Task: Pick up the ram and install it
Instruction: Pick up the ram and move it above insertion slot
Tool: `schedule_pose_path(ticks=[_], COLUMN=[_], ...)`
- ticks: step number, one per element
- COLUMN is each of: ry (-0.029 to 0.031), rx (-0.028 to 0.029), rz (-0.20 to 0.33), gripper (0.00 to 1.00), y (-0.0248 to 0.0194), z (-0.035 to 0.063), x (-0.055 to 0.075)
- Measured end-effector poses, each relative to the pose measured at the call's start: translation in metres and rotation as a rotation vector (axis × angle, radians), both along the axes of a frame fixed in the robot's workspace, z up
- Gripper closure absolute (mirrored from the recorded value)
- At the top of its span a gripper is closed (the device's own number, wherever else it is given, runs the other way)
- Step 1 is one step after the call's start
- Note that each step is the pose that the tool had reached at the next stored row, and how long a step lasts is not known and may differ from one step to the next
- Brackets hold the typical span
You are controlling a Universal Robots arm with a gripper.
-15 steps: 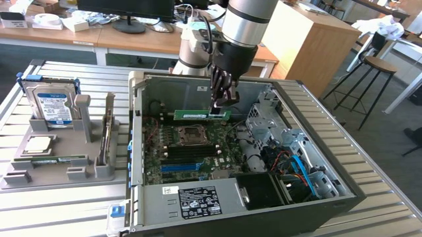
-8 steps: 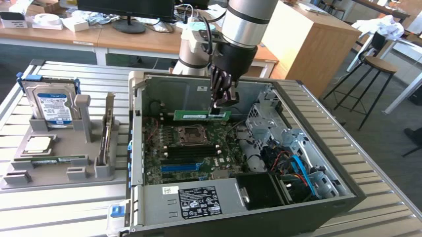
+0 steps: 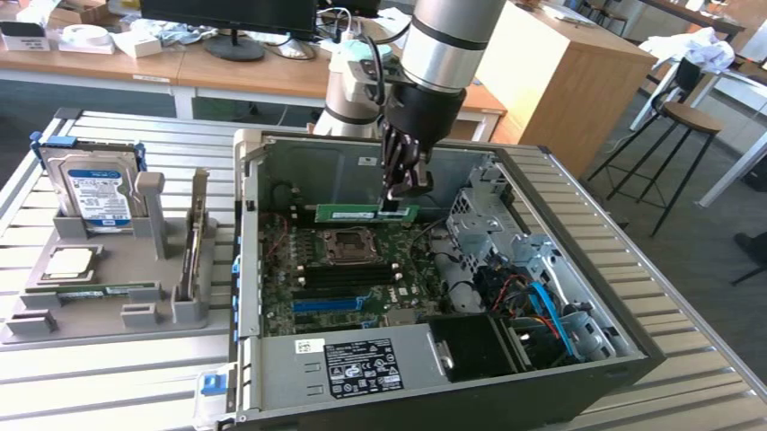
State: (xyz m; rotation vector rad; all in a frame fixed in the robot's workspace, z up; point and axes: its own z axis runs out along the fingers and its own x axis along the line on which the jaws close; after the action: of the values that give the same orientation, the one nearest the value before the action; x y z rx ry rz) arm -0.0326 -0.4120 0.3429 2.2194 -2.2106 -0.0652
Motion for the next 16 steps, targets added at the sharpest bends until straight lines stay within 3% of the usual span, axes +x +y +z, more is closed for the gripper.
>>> schedule_pose_path(ticks=[16], ry=[0.0000], rx=[0.0000], rz=[0.000], gripper=[0.89], y=[0.0000], z=[-0.0089], x=[0.0000])
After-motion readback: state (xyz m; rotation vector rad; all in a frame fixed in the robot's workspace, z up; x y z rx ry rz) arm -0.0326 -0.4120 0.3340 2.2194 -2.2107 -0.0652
